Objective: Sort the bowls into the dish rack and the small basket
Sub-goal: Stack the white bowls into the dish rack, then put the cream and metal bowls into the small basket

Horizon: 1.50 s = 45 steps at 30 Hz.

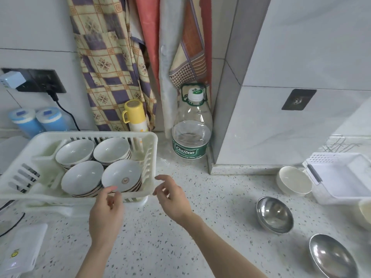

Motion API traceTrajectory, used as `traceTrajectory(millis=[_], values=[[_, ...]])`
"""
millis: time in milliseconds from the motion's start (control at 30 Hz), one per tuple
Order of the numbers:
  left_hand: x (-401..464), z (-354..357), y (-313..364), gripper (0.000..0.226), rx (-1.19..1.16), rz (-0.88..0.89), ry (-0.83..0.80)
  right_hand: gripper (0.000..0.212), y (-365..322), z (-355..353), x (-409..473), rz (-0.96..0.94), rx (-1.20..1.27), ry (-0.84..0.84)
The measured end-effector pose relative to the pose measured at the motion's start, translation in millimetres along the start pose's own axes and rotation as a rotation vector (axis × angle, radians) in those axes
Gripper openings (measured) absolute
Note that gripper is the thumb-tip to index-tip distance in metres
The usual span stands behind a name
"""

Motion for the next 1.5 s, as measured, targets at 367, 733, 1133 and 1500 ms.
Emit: traceTrajectory(millis=[367, 733, 1133, 1500], values=[[-132.4, 126.6, 11.3, 0.012, -0.081, -0.116, -0.108, 0.035, 44.8, -142.1, -112.9, 0.208, 0.224, 0.050], [-265.3, 252.4, 13.5, 0.015, 0.007, -0.223, -0.564, 0.021, 85.0, -271.9, -212.5, 0.290, 0.260, 0.373], [-350.8, 307.7, 33.0, 0.017, 0.157, -0.082, -0.955, 0.022, 105.3, -342.6, -302.9, 0.451, 0.273, 0.864], [-417.7, 409.8, 88.7, 0.013, 0.101, -0.021, -0.895, 0.021, 155.3, -463.7, -332.8, 0.425, 0.299, 0.925]])
Point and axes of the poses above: each hand's wrist, its own x-axis towards the middle knuckle, its own z-axis out of the palm, y = z × x, the point moved 3 cm from there along x, towards the middle knuckle, and after that the axes turned 15 degrees about -z, right-handed, at the moved point
